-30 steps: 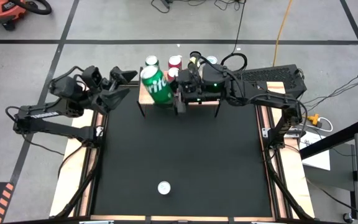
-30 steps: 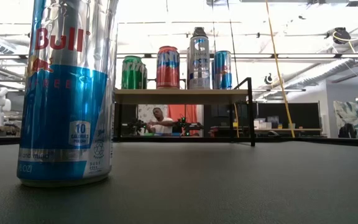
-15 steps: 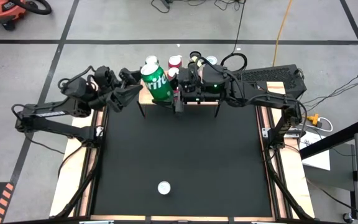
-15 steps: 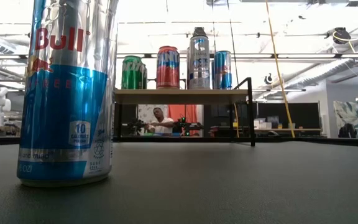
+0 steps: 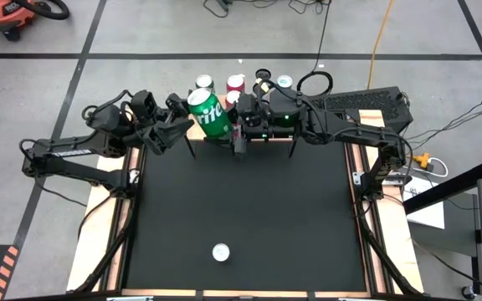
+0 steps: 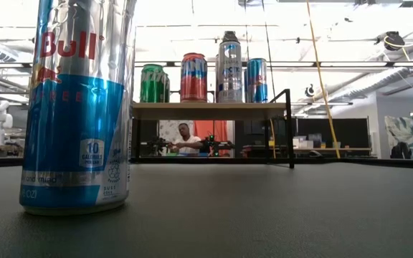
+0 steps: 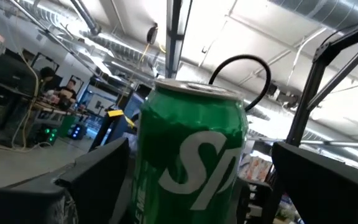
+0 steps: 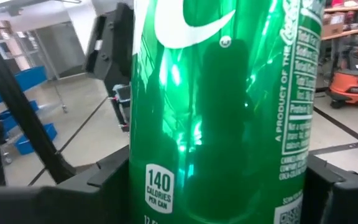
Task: Place canned beverage on shelf
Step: Put the green soda can on the shelf aligned with the other green soda can
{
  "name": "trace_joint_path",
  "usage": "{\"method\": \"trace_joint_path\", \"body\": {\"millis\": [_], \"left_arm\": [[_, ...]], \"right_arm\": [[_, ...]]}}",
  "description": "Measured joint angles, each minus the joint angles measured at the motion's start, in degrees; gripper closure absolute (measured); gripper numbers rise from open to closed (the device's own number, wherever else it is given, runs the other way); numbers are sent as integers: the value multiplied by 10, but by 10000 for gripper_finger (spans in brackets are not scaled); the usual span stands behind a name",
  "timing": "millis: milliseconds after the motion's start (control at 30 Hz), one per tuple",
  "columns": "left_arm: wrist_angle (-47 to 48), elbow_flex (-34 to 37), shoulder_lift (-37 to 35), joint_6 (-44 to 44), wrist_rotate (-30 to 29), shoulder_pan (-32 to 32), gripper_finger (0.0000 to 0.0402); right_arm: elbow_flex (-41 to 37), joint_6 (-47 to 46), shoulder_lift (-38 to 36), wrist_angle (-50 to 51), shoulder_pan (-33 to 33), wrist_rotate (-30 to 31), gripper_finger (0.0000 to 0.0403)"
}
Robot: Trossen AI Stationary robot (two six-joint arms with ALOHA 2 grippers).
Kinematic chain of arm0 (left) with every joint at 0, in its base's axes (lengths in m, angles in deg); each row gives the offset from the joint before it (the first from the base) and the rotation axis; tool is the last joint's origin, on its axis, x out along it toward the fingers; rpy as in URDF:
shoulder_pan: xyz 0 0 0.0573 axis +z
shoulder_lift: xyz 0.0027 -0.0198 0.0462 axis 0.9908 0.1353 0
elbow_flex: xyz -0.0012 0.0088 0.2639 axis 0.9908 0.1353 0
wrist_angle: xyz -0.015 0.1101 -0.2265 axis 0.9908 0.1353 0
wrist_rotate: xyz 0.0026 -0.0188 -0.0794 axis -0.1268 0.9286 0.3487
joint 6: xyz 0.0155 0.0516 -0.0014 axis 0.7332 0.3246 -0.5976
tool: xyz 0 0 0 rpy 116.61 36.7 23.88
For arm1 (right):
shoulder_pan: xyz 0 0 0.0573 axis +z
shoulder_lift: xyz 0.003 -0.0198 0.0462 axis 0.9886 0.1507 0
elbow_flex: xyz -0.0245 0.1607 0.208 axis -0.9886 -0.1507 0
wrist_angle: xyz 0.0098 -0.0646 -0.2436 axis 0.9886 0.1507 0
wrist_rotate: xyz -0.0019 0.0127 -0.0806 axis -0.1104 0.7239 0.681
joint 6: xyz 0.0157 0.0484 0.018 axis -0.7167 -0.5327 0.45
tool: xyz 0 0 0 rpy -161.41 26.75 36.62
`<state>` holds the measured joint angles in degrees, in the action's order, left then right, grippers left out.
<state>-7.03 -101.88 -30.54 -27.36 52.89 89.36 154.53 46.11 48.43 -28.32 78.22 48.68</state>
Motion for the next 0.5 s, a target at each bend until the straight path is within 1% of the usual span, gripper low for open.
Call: {"method": "trace_joint_path", "body": {"millis": [67,233,333,500], "left_arm": [[-6,0,2,-14,0,0,4],[-9,0,10,-17,0,0,4],[-12,0,12,-17,-12,0,4],[-18,0,18,-17,-1,0,4]], "right_arm": [[0,0,1,-2,0,-13,124],[0,-2,6,-5,0,-18,124],[0,-12,6,-8,0,-24,124],[0,-17,6,-10,0,-28,124]]}}
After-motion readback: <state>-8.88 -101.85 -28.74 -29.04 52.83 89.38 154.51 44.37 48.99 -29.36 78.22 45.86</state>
